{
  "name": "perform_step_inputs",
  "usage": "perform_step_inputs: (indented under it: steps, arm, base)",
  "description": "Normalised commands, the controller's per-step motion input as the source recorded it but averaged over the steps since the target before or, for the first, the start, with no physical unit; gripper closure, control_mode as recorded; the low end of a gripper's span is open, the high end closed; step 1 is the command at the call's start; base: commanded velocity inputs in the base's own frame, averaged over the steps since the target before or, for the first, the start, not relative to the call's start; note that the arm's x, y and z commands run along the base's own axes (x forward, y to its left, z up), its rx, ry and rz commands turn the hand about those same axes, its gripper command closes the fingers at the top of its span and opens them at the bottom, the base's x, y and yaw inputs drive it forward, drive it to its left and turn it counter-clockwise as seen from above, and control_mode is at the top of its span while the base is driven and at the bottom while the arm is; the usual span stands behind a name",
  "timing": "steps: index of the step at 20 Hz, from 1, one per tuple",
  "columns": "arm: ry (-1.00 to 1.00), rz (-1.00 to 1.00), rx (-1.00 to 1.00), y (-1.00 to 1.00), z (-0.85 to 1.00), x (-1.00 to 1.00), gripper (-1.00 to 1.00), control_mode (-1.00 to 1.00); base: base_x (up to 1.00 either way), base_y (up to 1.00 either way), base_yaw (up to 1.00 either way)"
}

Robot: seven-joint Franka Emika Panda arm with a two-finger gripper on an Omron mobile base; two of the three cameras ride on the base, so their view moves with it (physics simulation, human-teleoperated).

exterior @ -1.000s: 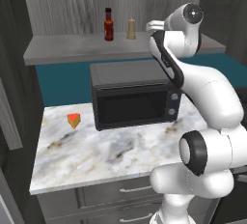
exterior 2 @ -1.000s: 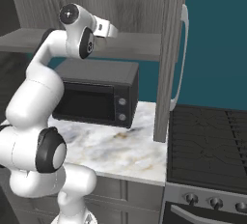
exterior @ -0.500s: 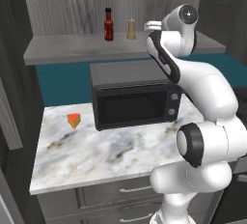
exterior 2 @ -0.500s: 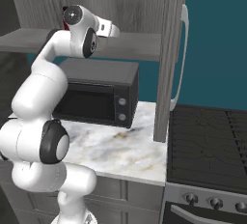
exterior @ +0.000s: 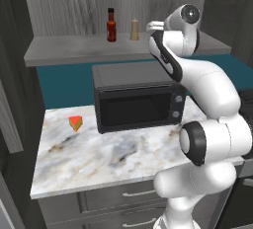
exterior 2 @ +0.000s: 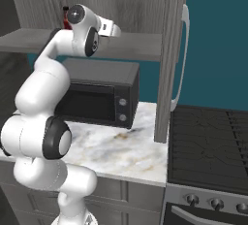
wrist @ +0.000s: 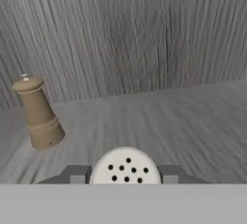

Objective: There are various items on the counter. Only move the condiments/shakers into the cabinet.

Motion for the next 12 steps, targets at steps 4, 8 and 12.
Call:
perform_step_inputs:
  steps: [4,8,12]
  arm:
    - [0.04,0.00,0.00,0.04,-0.07,0.25,-1.00,-1.00]
    - [0.01,0.00,0.00,0.09,-0.02,0.17,-1.00,-1.00]
    - [0.00,0.00,0.00,0.01,0.00,0.03,-1.00,-1.00]
  base:
    - [0.00,0.00,0.00]
    - [0.00,0.00,0.00]
    - [0.00,0.00,0.00]
